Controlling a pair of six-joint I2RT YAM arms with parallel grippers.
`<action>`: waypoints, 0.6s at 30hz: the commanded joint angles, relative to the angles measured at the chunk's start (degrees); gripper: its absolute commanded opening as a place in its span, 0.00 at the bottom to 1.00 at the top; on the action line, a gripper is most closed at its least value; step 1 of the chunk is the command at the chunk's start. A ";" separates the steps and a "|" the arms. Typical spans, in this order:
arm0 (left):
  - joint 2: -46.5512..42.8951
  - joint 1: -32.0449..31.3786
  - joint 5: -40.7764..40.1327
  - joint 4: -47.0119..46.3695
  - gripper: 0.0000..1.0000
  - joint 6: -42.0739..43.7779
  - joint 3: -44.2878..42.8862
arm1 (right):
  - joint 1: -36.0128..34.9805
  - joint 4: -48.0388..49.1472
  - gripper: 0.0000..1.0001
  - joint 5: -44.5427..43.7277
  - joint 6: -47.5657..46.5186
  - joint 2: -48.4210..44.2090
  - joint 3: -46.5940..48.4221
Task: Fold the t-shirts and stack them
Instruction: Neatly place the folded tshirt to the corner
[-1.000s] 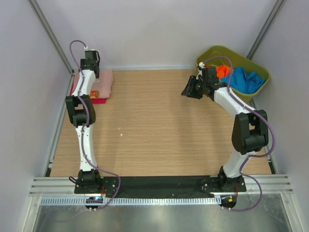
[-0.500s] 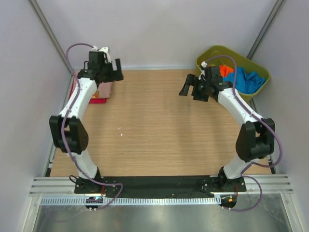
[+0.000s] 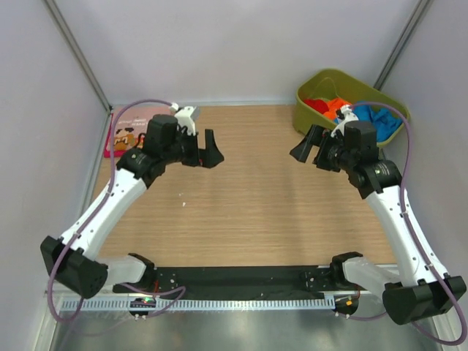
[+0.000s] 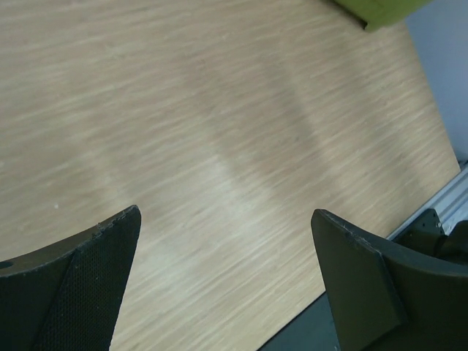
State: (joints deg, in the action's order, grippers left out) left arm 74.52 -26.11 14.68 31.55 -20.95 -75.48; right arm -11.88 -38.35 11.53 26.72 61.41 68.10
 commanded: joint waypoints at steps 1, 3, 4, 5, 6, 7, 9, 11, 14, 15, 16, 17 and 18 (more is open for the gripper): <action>-8.24 -0.96 0.27 -0.79 0.99 -2.43 5.85 | -0.07 -1.91 1.00 2.26 0.61 -0.76 -2.09; -13.32 -0.96 -1.13 -1.57 1.00 -2.60 8.32 | 0.01 -0.25 1.00 5.08 1.66 -2.77 -4.10; -14.92 -0.96 -1.32 -1.84 1.00 -2.78 10.16 | 0.10 0.20 1.00 5.26 1.93 -3.57 -5.33; -16.15 -0.96 -1.23 -2.02 1.00 -3.13 10.88 | 0.01 0.64 1.00 5.17 2.11 -4.53 -5.86; -17.29 -0.96 -1.23 -2.37 1.00 -3.31 11.49 | 0.01 1.51 1.00 5.08 2.11 -6.11 -6.48; -19.39 -0.96 -1.40 -2.89 1.00 -3.83 12.19 | 0.01 1.61 1.00 4.73 1.93 -6.91 -6.74; -20.81 -0.96 -2.19 -2.90 1.00 -4.62 13.52 | 0.01 1.17 1.00 3.77 1.23 -7.88 -6.75; -22.22 -0.96 -2.90 -2.81 1.00 -4.98 14.65 | -0.07 0.56 1.00 2.89 0.62 -9.11 -5.87; -22.75 -0.96 -3.86 -2.46 1.00 -4.72 15.63 | -0.07 -0.32 1.00 1.75 -0.53 -9.64 -5.26; -22.75 -0.96 -4.04 -2.11 1.00 -4.71 15.72 | 0.01 -0.76 1.00 1.48 -0.70 -9.55 -5.08; -22.75 -1.05 -4.13 -1.67 1.00 -4.63 15.54 | -0.07 -1.02 1.00 1.39 -0.79 -9.38 -5.08; -22.93 -0.96 -4.04 -1.49 1.00 -4.71 15.54 | -0.07 -1.11 1.00 1.65 -0.71 -9.11 -5.25; -23.10 -0.96 -4.04 -1.49 1.00 -4.89 15.37 | -0.07 -1.03 1.00 1.92 -0.62 -9.29 -5.34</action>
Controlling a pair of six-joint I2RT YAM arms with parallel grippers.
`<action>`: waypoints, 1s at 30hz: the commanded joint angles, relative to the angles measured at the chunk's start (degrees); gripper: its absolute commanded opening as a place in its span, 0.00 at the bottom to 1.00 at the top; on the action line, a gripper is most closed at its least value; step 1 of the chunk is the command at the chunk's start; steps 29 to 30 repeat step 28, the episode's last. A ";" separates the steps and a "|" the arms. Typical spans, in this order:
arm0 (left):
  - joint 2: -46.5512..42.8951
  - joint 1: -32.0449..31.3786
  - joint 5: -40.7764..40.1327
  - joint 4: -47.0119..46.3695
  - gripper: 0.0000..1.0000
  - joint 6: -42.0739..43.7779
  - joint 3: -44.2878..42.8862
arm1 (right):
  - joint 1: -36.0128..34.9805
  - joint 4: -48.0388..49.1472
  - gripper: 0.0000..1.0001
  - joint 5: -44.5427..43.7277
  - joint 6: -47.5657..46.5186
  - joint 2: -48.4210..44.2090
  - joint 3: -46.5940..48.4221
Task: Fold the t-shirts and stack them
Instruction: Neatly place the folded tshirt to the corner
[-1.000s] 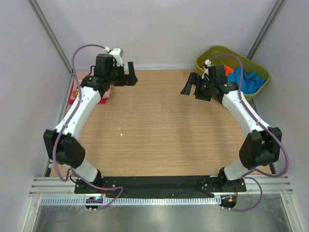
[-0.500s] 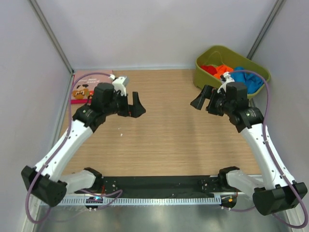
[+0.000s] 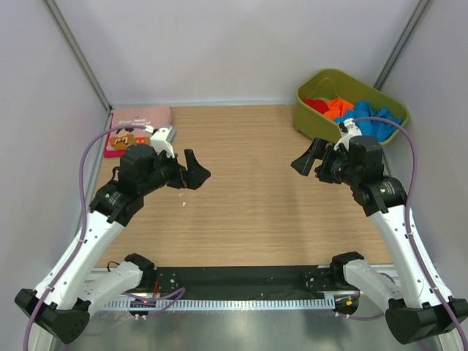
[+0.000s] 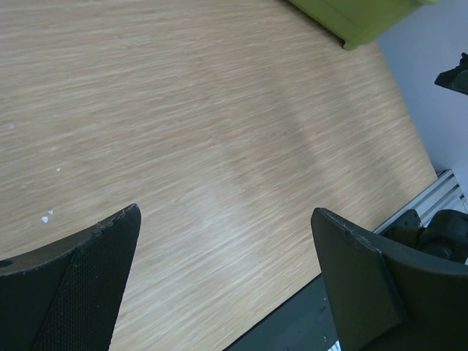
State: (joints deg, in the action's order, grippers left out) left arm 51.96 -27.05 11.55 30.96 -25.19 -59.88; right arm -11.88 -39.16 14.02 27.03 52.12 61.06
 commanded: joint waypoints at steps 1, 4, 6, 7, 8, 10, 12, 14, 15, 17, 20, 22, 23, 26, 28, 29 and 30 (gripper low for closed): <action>-0.72 -0.02 -0.83 -0.90 1.00 -0.82 -0.33 | 0.01 -0.04 1.00 -0.57 -0.75 -0.09 1.44; -1.34 -0.02 -0.83 -0.90 1.00 -1.00 -0.50 | 0.01 0.66 1.00 -0.14 0.13 -0.44 0.73; -1.69 -0.02 -0.92 -0.81 1.00 -1.18 -0.59 | -0.07 1.01 1.00 0.39 0.48 -0.53 0.90; -1.78 -0.02 -0.83 -0.81 1.00 -1.18 -0.50 | 0.01 1.10 1.00 0.57 0.66 -0.44 0.99; -1.78 -0.02 -0.83 -0.81 1.00 -1.44 -0.42 | -0.07 1.19 1.00 0.39 0.66 -0.53 1.08; -1.69 -0.02 -0.57 -0.81 1.00 -1.53 -0.24 | -0.07 1.10 1.00 0.48 0.75 -0.61 1.08; -1.60 -0.02 -0.30 -0.81 1.00 -1.97 -0.15 | 0.01 0.93 1.00 0.48 0.57 -0.70 1.17; -1.43 -0.02 -0.04 -0.90 1.00 -2.14 0.11 | 0.01 0.66 1.00 0.31 0.75 -0.79 0.99; -1.51 -0.02 -0.04 -0.90 1.00 -2.14 0.11 | 0.01 0.49 1.00 0.22 0.57 -0.88 1.08; -1.34 -0.02 0.14 -0.99 1.00 -2.23 0.03 | -0.07 0.40 1.00 -0.04 0.40 -1.05 1.08; -1.25 -0.02 0.23 -1.17 1.00 -2.41 0.02 | 0.01 0.22 1.00 -0.31 0.40 -1.14 1.08; -1.34 -0.02 0.14 -1.25 1.00 -2.58 -0.06 | 0.01 0.22 1.00 -0.14 0.40 -1.14 1.08; -1.25 -0.02 0.31 -1.25 1.00 -2.58 -0.06 | -0.07 0.31 1.00 -0.13 0.40 -1.14 1.08; -1.34 -0.02 0.49 -1.25 1.00 -2.76 -0.06 | 0.01 0.48 1.00 -0.13 0.39 -1.32 1.34; -1.34 -0.02 0.40 -1.34 1.00 -2.85 0.02 | 0.01 0.66 1.00 -0.22 0.22 -1.49 1.43; -1.34 -0.02 0.40 -1.34 1.00 -2.85 0.02 | 0.01 0.66 1.00 -0.22 0.22 -1.49 1.43; -1.34 -0.02 0.40 -1.34 1.00 -2.85 0.02 | 0.01 0.66 1.00 -0.22 0.22 -1.49 1.43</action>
